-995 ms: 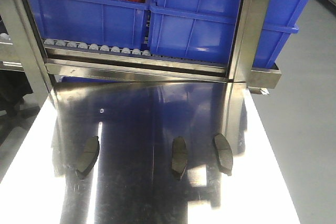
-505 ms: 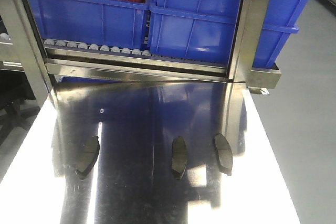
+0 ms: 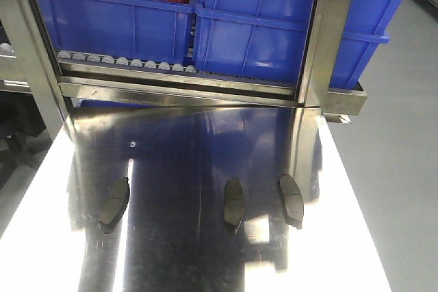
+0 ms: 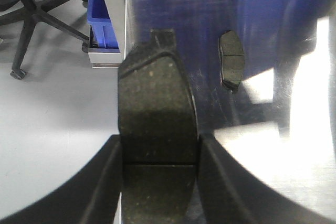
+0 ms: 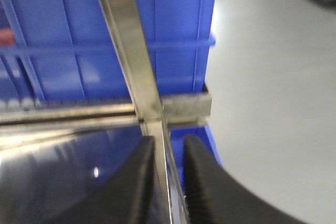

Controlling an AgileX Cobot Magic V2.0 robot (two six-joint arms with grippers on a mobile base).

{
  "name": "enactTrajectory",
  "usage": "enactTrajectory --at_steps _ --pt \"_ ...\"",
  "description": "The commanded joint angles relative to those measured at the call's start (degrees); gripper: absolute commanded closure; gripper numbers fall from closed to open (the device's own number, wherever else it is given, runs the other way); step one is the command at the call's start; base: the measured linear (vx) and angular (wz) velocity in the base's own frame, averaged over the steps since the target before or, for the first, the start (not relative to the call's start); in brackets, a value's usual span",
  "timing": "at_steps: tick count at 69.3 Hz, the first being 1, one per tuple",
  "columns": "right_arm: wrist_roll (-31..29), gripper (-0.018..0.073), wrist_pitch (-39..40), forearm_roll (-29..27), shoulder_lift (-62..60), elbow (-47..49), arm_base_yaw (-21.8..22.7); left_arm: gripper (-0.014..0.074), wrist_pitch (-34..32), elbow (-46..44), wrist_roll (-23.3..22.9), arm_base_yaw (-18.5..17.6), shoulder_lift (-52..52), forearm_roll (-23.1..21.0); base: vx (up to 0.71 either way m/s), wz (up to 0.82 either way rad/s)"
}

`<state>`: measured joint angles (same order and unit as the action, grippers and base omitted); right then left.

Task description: Move and align brake pads A on conveyor

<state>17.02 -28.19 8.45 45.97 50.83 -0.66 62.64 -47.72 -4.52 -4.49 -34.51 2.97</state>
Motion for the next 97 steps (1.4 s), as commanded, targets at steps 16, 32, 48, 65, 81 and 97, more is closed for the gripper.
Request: enactTrajectory --at_steps 16,32,48,65,81,97 --pt "-10.7 -0.0023 1.0 -9.5 16.5 8.9 0.1 0.0603 -3.8 -1.5 -0.6 -0.3 0.0 0.1 0.00 0.00" --pt "-12.4 -0.0058 -6.4 -6.9 29.6 15.6 -6.5 0.0603 -3.8 -1.5 -0.6 -0.3 0.0 0.1 0.00 0.00" --pt "-12.4 -0.0036 -10.3 -6.3 42.0 21.8 -12.6 0.0603 -3.8 -1.5 -0.6 -0.3 0.0 0.1 0.00 0.00" --pt "-12.4 -0.0034 -16.6 -7.7 54.2 27.2 -15.9 0.0603 -3.8 -1.5 -0.6 -0.3 0.0 0.1 0.00 0.00" --pt "-11.0 -0.0034 -21.8 -8.9 61.6 31.7 -18.2 0.0603 -3.8 -1.5 -0.6 -0.3 0.0 0.1 0.00 0.00" --pt "-5.3 -0.0034 -25.0 -8.9 64.9 32.7 -19.2 0.0603 -3.4 -1.5 -0.6 -0.3 0.0 0.1 0.00 0.00"
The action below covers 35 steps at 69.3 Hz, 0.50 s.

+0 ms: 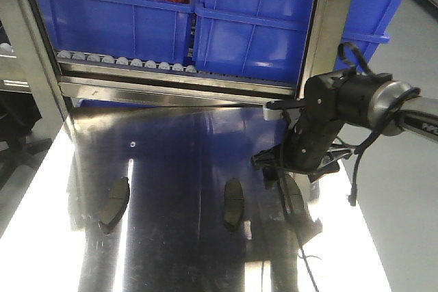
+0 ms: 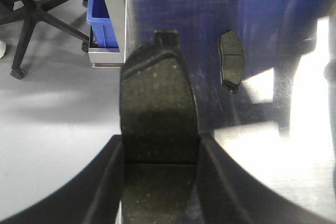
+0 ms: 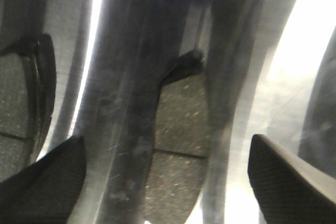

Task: Move and align brake pads A on conveyor
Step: 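Lower the right gripper onto the farthest brake pad and grasp it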

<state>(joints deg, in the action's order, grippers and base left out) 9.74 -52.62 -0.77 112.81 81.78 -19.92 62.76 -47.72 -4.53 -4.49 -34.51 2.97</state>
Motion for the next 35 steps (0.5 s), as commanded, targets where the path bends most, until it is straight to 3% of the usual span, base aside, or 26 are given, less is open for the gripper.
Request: enactTrajectory --at_steps 1,35 --pt "2.3 -0.0034 -0.7 0.3 -1.8 1.7 0.0 0.0603 -3.4 -1.5 -0.6 -0.3 0.0 0.1 0.00 0.00" --pt "5.2 -0.0034 -0.1 3.9 1.0 1.7 0.1 0.0603 -2.8 -1.5 -0.6 -0.3 0.0 0.1 0.00 0.00"
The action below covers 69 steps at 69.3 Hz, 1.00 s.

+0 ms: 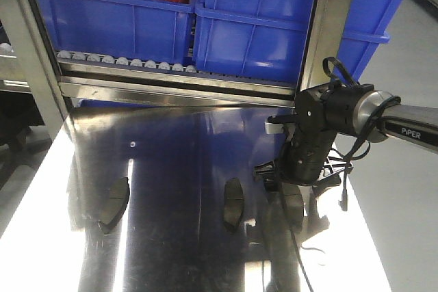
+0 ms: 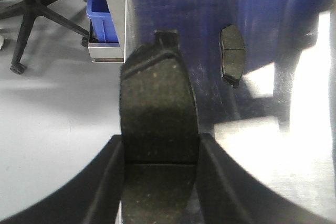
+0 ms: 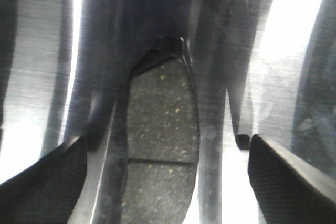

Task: Move and align brake pads A on conveyor
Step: 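Lower the right gripper onto the farthest brake pad and grasp it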

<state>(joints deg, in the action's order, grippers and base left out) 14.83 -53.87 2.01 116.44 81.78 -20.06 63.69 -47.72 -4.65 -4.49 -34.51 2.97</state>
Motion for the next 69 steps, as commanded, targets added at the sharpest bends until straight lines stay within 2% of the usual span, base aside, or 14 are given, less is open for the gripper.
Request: enactTrajectory --at_steps 1,19,27,56,69 --pt "0.1 -0.0034 1.2 1.1 -2.6 1.7 0.2 0.0603 -3.7 -1.5 -0.5 -0.3 0.0 0.1 0.00 0.00" --pt "0.1 0.0019 3.4 1.1 -2.4 1.7 0.2 0.0603 -3.6 -1.5 -0.5 -0.3 0.0 0.1 0.00 0.00" --pt "0.1 0.0111 3.5 1.1 -2.3 1.7 0.2 0.0603 -3.6 -1.5 -0.5 -0.3 0.0 0.1 0.00 0.00" --pt "-1.0 0.0560 3.7 1.9 -2.3 1.7 0.2 0.0603 -3.6 -1.5 -0.5 -0.3 0.0 0.1 0.00 0.00" --pt "-1.6 0.0568 4.3 2.1 -4.4 1.7 0.2 0.0603 -3.6 -1.5 -0.5 -0.3 0.0 0.1 0.00 0.00"
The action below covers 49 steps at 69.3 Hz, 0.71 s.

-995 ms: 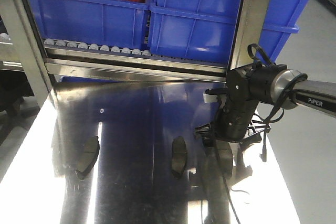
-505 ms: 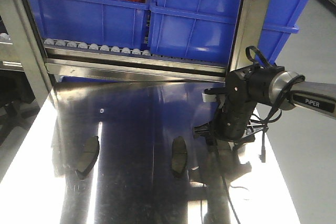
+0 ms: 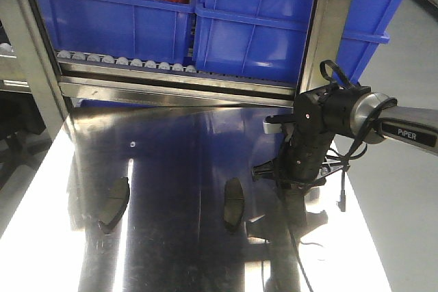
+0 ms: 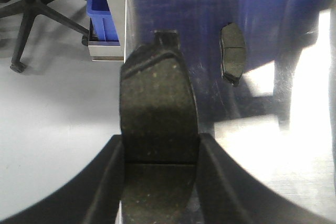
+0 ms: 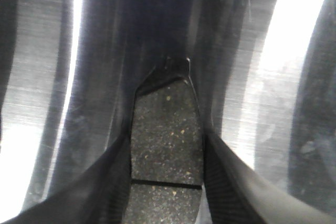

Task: Move and align brake pads A on conveyor
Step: 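Lower the right gripper onto the farthest brake pad and grasp it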

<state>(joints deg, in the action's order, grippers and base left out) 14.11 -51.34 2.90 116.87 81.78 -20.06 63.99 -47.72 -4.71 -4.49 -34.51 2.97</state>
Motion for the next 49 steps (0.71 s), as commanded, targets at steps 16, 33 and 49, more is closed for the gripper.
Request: enactTrajectory --at_steps 16,33,49 --pt "-1.9 0.0568 3.7 1.3 -13.5 1.7 0.2 0.0603 -3.9 -1.5 -0.4 -0.3 0.0 0.1 0.00 0.00" --pt "-2.8 0.0568 6.9 1.5 -27.5 -2.7 0.2 0.0603 -3.9 -1.5 -0.4 -0.3 0.0 0.1 0.00 0.00" --pt "-2.8 0.0568 13.7 1.8 -45.0 -16.0 0.2 0.0603 -3.9 -1.5 -0.4 -0.3 0.0 0.1 0.00 0.00"
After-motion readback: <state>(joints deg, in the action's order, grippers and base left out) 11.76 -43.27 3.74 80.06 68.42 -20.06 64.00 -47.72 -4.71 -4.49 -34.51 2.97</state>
